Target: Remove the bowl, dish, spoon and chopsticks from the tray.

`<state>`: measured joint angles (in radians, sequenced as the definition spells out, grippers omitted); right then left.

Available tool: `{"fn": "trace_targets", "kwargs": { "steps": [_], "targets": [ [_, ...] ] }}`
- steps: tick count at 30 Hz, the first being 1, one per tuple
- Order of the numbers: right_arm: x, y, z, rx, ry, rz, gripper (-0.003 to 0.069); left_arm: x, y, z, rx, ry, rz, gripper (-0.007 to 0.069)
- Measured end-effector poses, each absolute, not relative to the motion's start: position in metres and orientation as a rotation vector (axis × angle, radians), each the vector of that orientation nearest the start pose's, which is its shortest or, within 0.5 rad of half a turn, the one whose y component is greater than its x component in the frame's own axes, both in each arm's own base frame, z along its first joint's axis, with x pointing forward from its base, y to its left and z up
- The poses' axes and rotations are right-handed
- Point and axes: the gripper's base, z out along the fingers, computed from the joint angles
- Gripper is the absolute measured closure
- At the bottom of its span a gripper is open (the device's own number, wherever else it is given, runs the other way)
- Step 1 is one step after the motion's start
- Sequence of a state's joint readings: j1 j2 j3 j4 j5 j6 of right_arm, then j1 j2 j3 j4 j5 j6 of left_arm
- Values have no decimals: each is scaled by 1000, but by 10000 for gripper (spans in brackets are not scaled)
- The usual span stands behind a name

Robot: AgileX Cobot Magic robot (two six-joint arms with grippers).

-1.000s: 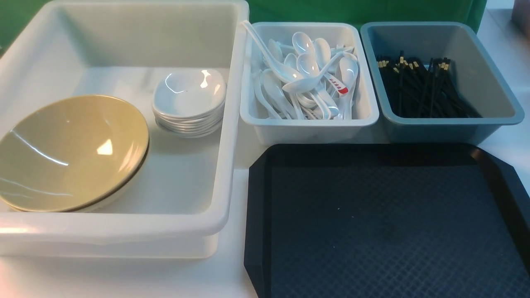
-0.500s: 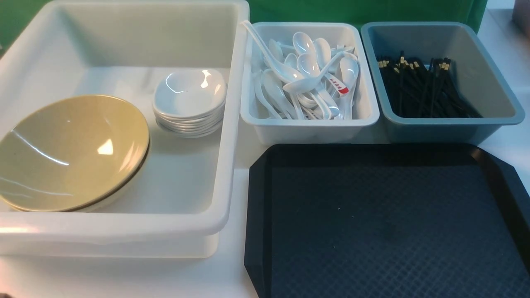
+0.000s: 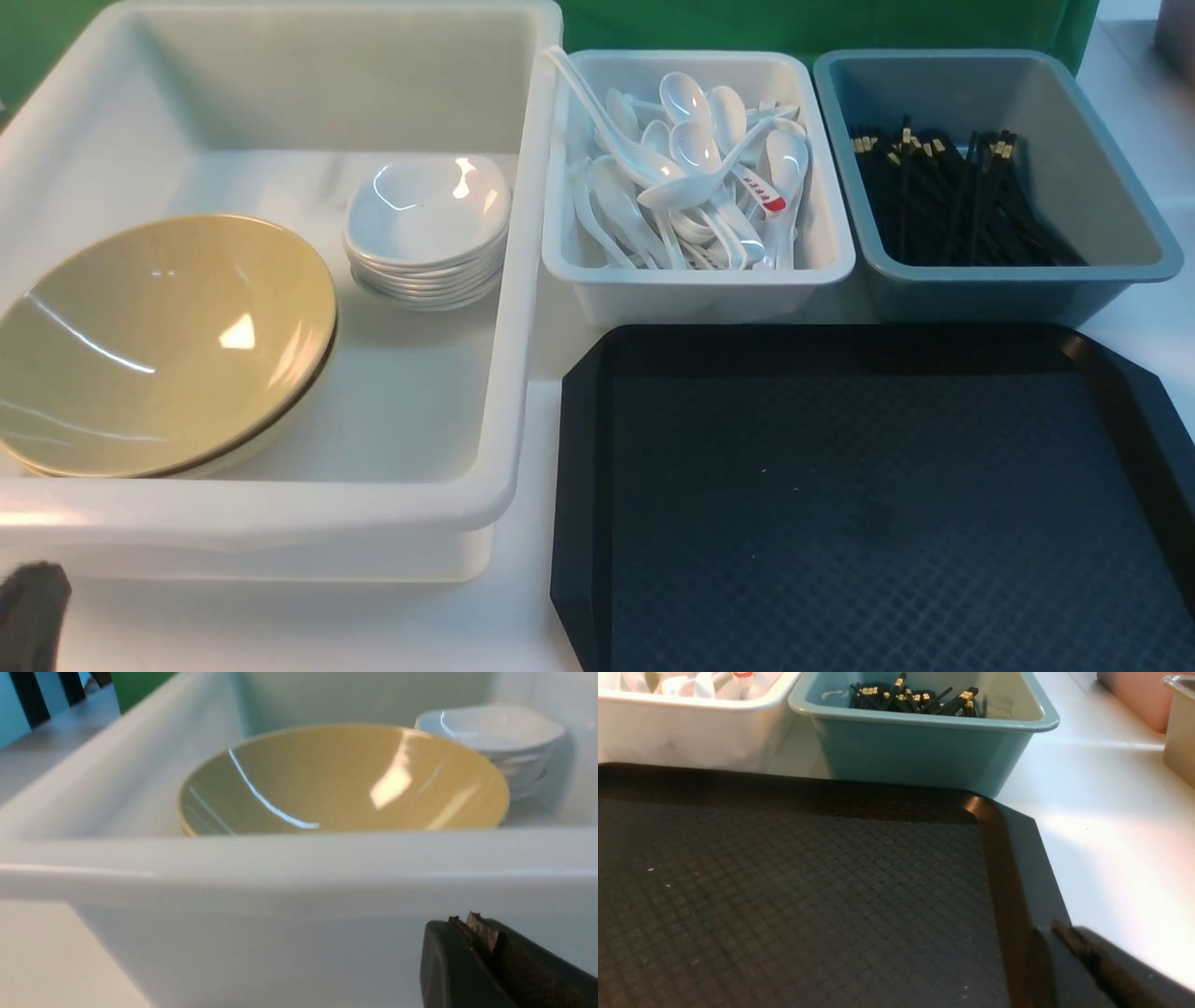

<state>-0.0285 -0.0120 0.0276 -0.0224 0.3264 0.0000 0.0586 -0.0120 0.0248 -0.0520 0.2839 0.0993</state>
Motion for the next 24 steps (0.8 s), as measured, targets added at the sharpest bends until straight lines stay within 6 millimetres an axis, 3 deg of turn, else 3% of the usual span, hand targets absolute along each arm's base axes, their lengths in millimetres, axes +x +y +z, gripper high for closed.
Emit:
{"fn": "trace_targets", "kwargs": {
  "steps": [24],
  "targets": [
    [54,-2,175,12,1826,-42,613,54,2,178,17,1805,83,636]
  ]
}}
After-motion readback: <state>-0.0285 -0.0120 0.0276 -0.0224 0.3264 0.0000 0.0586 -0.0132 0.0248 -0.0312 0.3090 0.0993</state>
